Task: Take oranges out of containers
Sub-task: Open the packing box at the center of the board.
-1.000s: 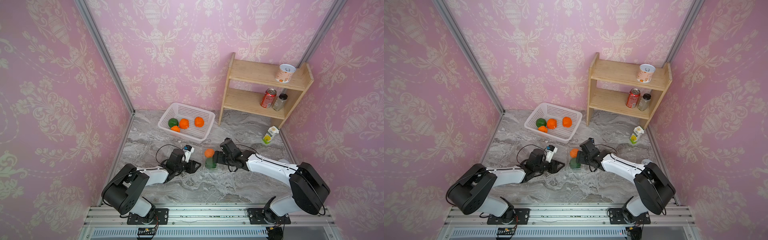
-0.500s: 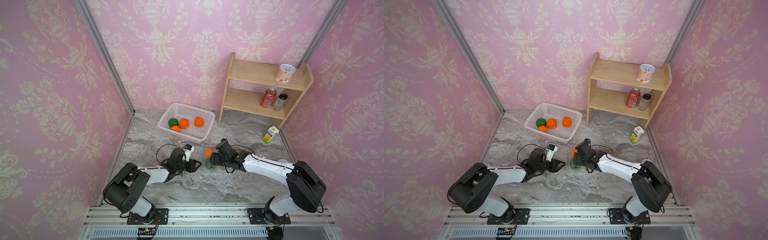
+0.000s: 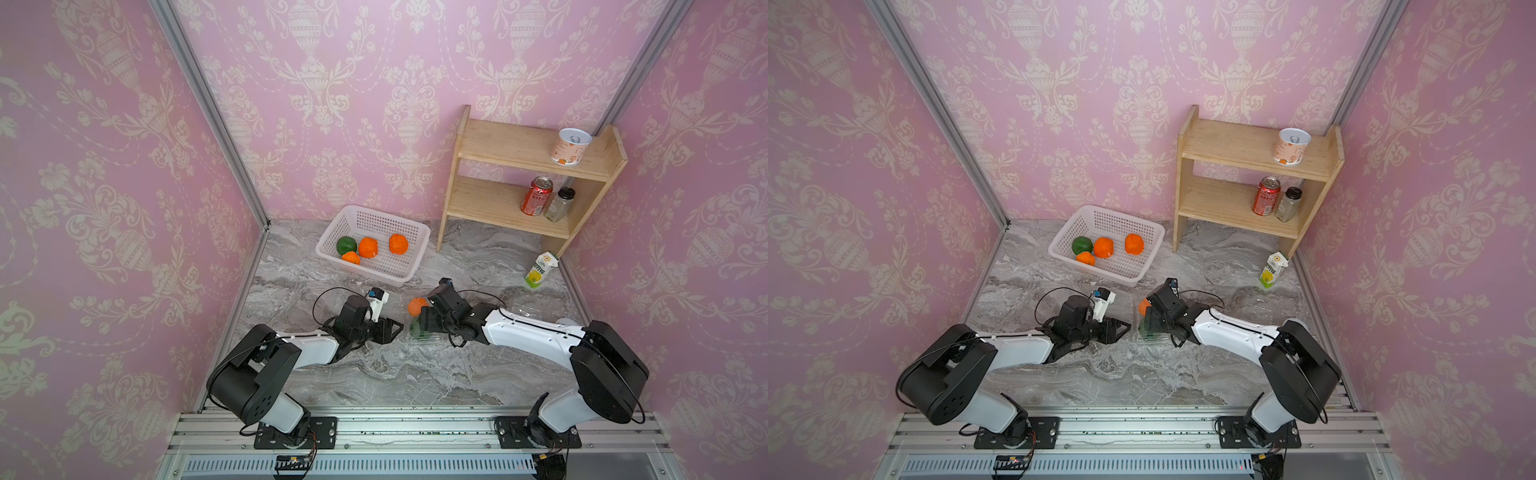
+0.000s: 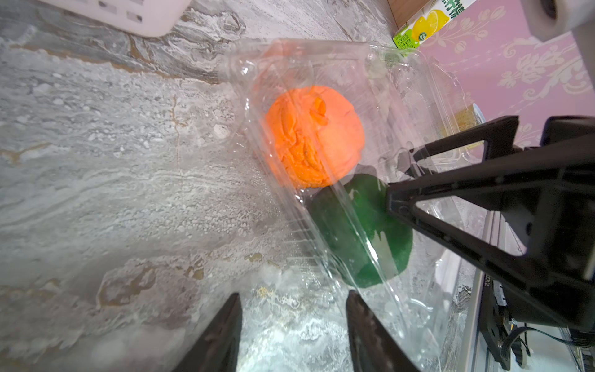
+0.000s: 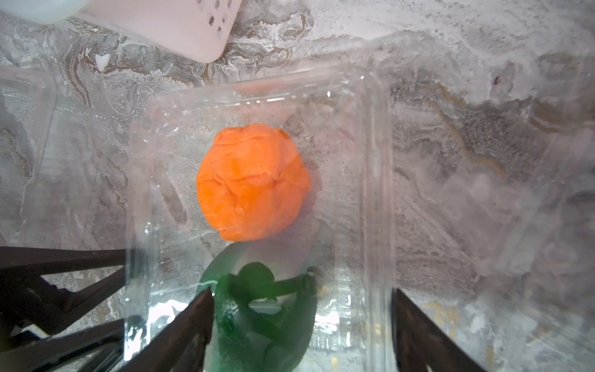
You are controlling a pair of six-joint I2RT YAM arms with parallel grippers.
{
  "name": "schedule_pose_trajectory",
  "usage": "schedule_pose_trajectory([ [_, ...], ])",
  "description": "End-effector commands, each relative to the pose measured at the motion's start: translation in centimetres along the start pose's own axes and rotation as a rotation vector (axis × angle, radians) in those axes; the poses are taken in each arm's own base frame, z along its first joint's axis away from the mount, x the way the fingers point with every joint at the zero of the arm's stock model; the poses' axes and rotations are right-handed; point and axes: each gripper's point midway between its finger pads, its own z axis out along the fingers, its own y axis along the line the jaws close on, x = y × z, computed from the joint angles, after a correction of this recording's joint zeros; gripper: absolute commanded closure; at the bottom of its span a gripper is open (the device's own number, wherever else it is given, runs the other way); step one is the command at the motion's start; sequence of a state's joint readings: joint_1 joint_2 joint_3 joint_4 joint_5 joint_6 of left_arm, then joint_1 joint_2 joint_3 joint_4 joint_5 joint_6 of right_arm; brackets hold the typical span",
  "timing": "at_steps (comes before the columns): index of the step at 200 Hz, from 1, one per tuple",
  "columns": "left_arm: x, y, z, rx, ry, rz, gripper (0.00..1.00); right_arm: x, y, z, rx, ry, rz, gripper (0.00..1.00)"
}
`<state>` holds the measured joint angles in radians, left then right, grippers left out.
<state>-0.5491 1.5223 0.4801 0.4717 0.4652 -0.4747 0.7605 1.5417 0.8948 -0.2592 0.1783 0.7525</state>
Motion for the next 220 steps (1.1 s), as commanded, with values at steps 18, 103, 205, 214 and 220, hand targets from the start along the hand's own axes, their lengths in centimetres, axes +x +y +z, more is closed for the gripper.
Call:
schedule_pose_trajectory([
  [18, -1.1, -1.4, 0.7, 0.058, -0.029, -0.024, 0.45, 1.6, 0.5, 0.2, 0.003, 0.047, -0.064, 0.15],
  [103, -1.5, -1.7, 1.7, 0.081, -0.033, -0.064, 0.44, 1.9, 1.0, 0.4, -0.016, 0.049, -0.066, 0.16],
  [205, -1.1, -1.1, 1.9, 0.033, -0.018, -0.045, 1.00, 1.9, 0.5, -0.2, 0.004, 0.050, -0.057, 0.15],
  [214, -1.2, -1.2, 1.6, 0.032, -0.032, -0.037, 1.00, 1.8, 0.4, -0.4, 0.006, 0.046, -0.055, 0.15],
  [220, -1.3, -1.2, 1.4, 0.031, -0.042, -0.032, 1.00, 1.8, 0.4, -0.5, 0.008, 0.043, -0.055, 0.15],
])
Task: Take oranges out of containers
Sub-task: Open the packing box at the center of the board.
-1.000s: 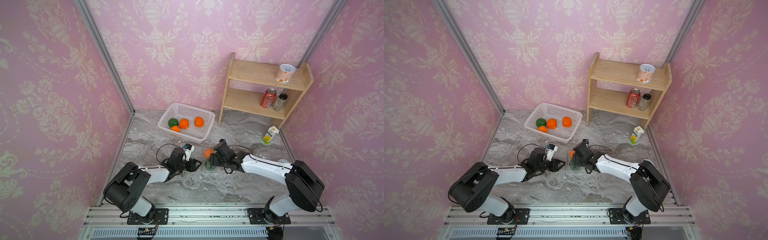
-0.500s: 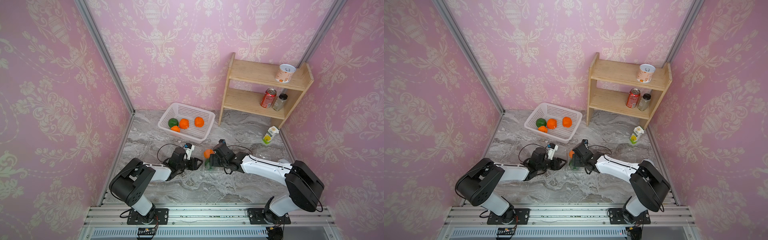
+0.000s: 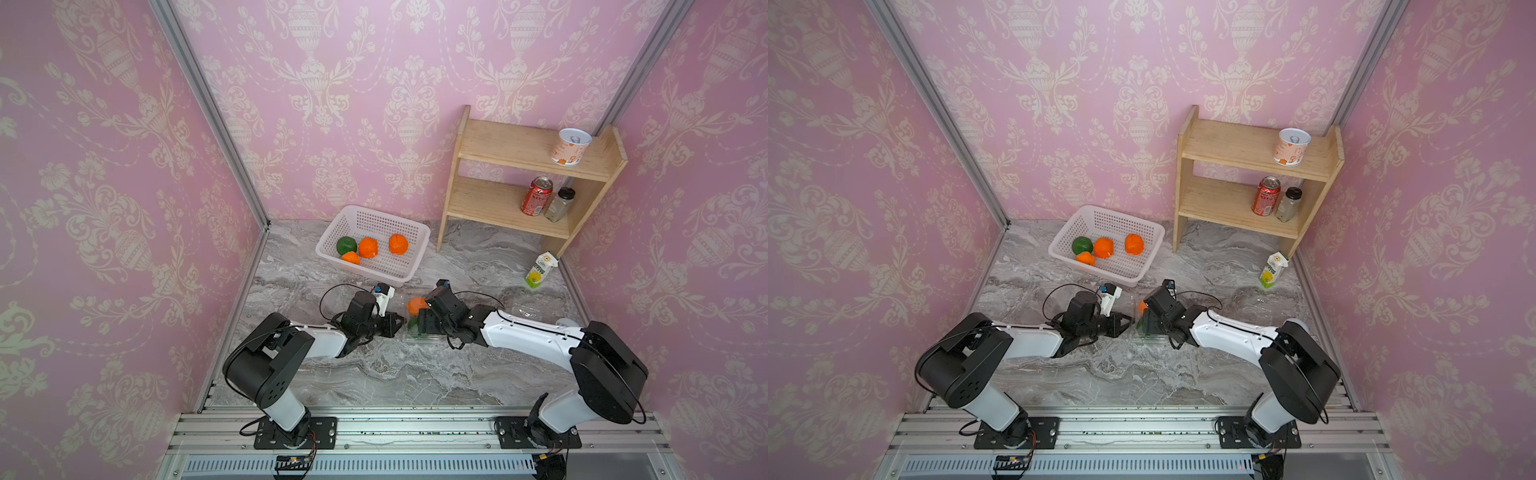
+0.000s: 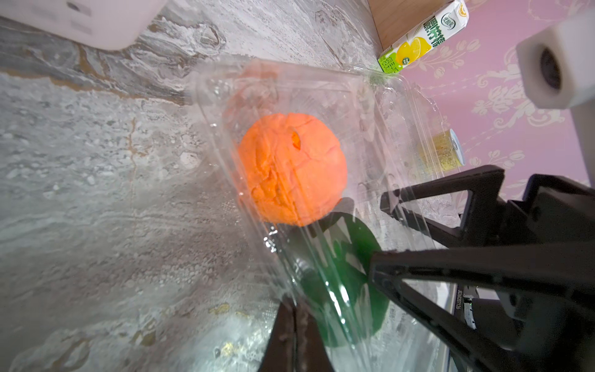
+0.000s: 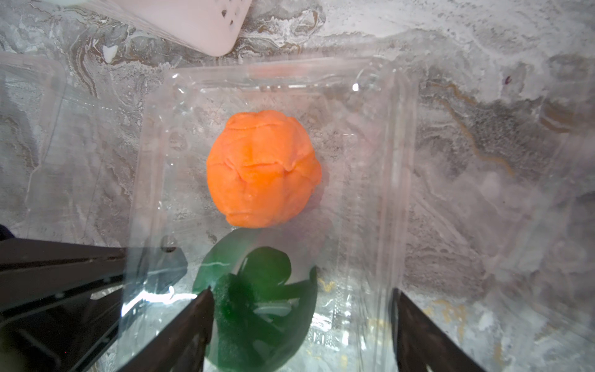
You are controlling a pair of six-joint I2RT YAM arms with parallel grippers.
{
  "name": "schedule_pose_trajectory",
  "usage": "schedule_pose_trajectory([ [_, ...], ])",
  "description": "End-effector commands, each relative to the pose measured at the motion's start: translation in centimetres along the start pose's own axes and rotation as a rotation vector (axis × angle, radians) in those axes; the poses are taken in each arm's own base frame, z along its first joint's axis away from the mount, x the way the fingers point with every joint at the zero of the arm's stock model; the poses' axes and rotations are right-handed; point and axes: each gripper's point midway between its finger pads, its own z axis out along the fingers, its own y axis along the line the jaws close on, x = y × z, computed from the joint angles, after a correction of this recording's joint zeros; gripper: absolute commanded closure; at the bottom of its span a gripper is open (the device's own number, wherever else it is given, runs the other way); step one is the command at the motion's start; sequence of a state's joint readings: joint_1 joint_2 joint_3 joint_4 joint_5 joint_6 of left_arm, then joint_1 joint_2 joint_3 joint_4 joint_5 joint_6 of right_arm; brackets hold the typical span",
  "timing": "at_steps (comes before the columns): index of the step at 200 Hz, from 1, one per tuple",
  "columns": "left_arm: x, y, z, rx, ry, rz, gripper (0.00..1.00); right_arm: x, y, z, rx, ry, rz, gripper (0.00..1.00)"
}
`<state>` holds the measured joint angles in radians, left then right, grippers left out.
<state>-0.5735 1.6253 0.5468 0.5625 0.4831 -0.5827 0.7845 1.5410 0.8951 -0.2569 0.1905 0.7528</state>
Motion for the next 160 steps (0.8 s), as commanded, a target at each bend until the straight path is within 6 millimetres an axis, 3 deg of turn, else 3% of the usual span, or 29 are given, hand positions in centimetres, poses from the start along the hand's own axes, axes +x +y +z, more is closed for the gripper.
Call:
schedule_pose_trajectory([
  [1, 0.1, 0.0, -0.7, -0.022, -0.025, 0.041, 1.00, 1.4, -0.2, -0.4, 0.014, 0.048, -0.037, 0.15],
  [49, -0.5, -0.4, -2.1, -0.032, -0.083, 0.088, 1.00, 0.5, -1.1, -2.3, 0.038, 0.004, -0.032, 0.08],
  [98, -0.7, -0.2, -3.4, -0.055, -0.139, 0.123, 1.00, -1.2, -1.0, -6.8, -0.036, -0.086, 0.024, 0.07],
  [135, -0.9, 0.1, -3.9, -0.079, -0.169, 0.160, 1.00, -2.0, 4.5, -10.0, -0.289, -0.171, -0.007, 0.08],
  [160, -0.9, 0.2, -4.0, -0.077, -0.188, 0.171, 1.00, -1.9, 6.4, -9.7, -0.230, -0.174, -0.083, 0.08],
])
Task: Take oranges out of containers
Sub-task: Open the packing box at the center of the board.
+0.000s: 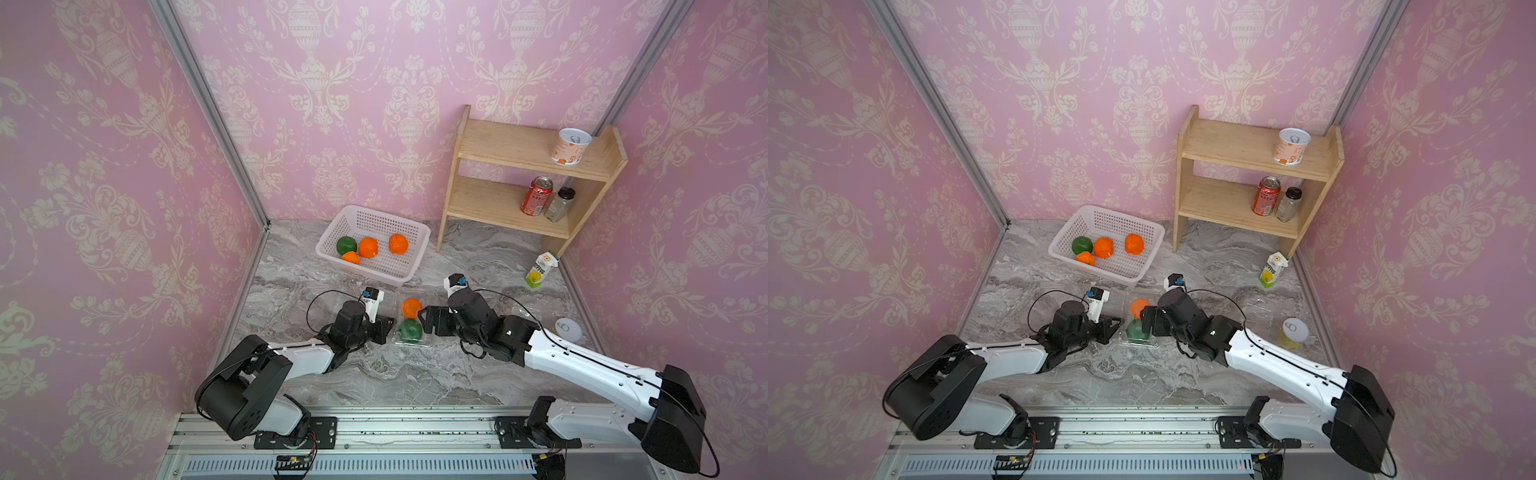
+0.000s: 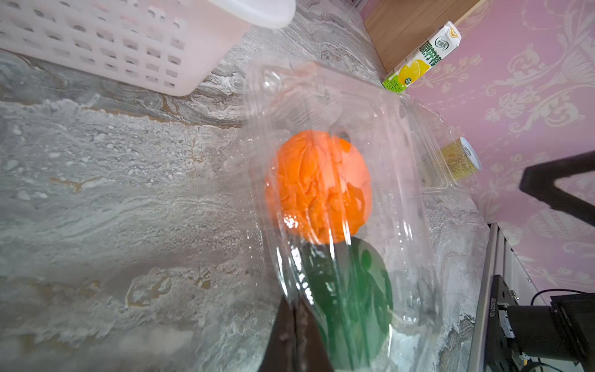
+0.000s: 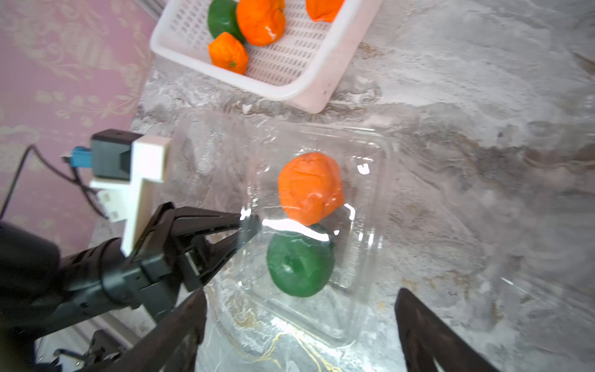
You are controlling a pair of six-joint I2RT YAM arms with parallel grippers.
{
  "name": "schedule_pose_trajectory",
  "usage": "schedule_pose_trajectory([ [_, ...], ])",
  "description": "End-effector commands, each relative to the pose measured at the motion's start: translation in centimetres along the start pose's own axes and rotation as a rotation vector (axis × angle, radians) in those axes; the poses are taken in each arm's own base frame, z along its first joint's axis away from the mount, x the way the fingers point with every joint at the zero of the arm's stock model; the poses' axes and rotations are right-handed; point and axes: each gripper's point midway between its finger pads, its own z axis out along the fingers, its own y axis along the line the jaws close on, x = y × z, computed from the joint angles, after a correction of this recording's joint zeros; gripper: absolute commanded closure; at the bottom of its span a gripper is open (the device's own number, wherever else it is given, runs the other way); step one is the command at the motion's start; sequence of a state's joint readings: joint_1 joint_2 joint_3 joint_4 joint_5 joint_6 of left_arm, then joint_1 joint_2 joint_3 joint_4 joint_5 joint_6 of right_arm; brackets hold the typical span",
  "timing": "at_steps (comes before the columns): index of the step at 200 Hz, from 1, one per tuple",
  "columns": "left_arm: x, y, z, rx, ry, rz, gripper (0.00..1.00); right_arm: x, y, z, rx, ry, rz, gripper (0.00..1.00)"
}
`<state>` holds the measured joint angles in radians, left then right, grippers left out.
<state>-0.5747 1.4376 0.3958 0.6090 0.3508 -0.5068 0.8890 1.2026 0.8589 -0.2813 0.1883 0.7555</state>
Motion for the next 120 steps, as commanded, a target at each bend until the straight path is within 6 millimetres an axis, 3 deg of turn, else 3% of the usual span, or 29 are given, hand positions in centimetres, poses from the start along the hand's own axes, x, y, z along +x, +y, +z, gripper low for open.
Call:
schedule_pose_trajectory([
  [1, -0.8, -0.3, -0.4, -0.002, -0.058, 0.063, 1.00, -0.1, 2.0, 0.7, 0.020, -0.004, -0.068, 0.08],
  [27, -0.7, -0.4, -0.4, 0.011, -0.070, 0.062, 1.00, 0.3, 2.4, 2.9, 0.122, 0.028, -0.135, 0.12],
  [63, -0.9, -0.6, -0.7, 0.023, -0.093, 0.070, 1.00, 1.1, 3.9, 5.9, 0.093, 0.062, -0.119, 0.17],
  [120, -1.2, -1.3, -1.5, 0.051, -0.141, 0.083, 1.00, 1.7, 3.3, 9.0, 0.155, 0.102, -0.115, 0.26],
])
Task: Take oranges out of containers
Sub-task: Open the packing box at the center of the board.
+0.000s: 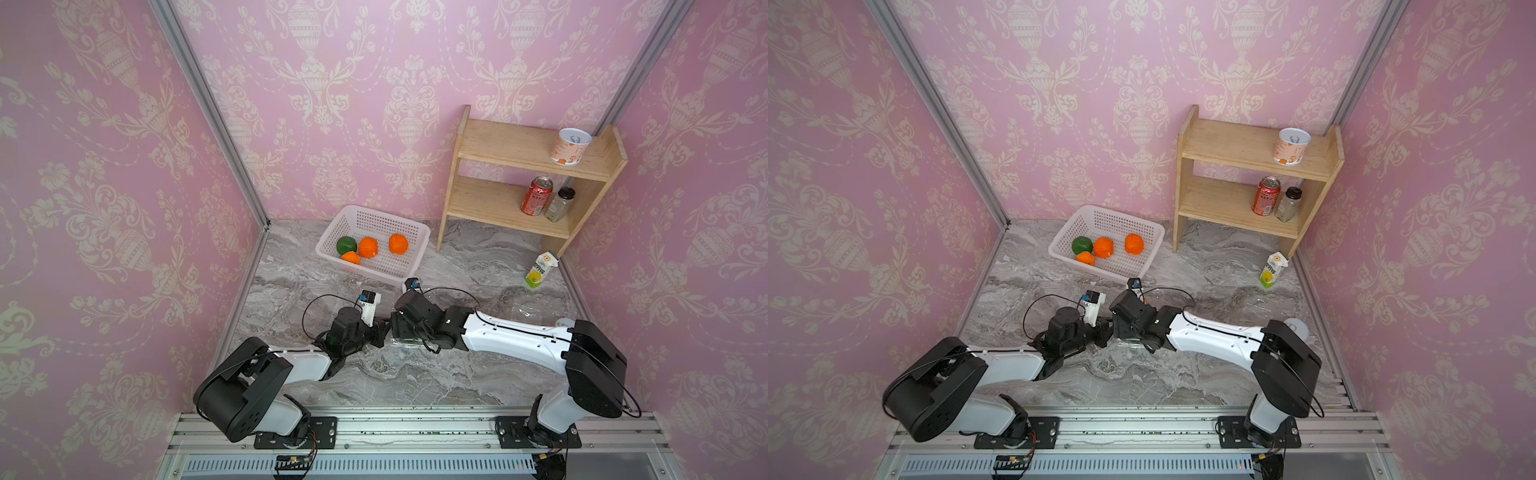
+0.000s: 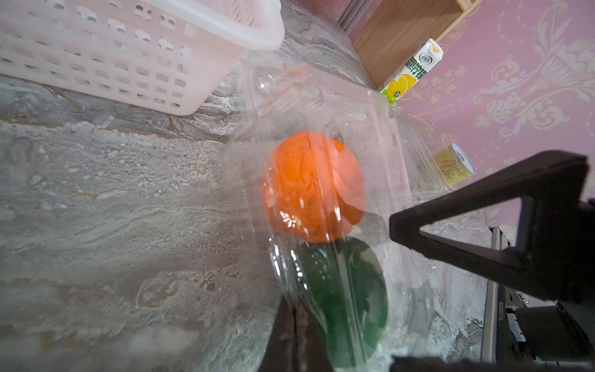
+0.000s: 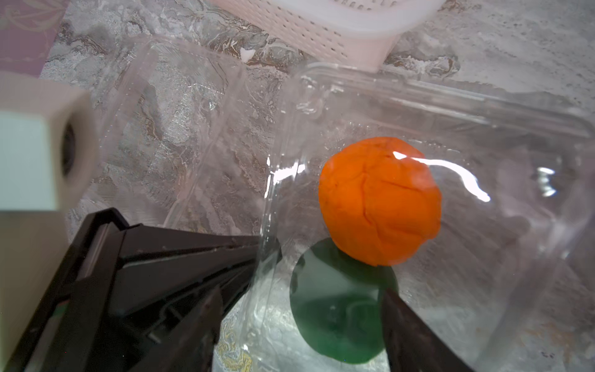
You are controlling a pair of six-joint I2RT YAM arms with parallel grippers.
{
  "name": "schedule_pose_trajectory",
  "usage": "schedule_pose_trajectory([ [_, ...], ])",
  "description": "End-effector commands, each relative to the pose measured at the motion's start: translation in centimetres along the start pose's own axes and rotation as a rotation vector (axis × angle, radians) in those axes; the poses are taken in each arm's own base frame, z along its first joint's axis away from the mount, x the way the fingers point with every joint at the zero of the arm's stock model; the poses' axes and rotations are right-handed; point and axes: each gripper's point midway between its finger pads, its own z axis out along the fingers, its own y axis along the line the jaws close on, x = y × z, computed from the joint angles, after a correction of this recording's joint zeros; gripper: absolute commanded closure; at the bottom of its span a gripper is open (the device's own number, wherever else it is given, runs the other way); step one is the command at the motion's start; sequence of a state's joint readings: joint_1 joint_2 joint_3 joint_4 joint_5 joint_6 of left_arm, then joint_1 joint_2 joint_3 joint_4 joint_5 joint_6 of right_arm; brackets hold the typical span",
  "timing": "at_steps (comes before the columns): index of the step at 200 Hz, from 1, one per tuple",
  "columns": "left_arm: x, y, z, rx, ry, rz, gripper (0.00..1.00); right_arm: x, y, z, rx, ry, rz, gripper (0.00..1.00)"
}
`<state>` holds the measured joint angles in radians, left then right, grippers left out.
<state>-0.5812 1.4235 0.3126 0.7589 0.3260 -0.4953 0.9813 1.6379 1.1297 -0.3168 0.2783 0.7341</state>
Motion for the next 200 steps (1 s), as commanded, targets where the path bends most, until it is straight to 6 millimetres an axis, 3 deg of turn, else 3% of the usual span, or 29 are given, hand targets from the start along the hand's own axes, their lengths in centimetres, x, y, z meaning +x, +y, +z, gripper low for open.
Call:
schedule_pose_trajectory([
  [1, -1.3, -1.2, -0.5, 0.032, -0.065, 0.045, 1.00, -0.8, 0.0, 0.7, 0.016, -0.009, 0.020, 0.26],
  [16, -1.6, -1.5, -0.8, 0.041, -0.081, 0.052, 1.00, -0.3, -0.2, 1.4, 0.023, 0.009, 0.024, 0.28],
  [21, -1.6, -1.5, -0.9, 0.042, -0.088, 0.053, 1.00, -1.4, 0.7, 1.2, 0.005, -0.012, 0.037, 0.28],
  [37, -1.8, -1.9, -1.1, 0.058, -0.104, 0.059, 1.00, -1.2, 0.8, 1.8, 0.011, 0.000, 0.035, 0.32],
  [92, -2.1, -3.0, -1.5, 0.102, -0.135, 0.089, 1.00, -1.1, -0.1, 2.1, 0.086, 0.018, 0.013, 0.49],
  [144, -2.1, -3.8, -1.7, 0.125, -0.149, 0.121, 1.00, -1.0, -0.2, 1.9, 0.102, 0.015, 0.006, 0.46],
  [200, -2.3, -4.7, -2.2, 0.147, -0.176, 0.160, 1.00, -0.9, -1.7, 1.5, 0.247, 0.030, -0.062, 0.46],
])
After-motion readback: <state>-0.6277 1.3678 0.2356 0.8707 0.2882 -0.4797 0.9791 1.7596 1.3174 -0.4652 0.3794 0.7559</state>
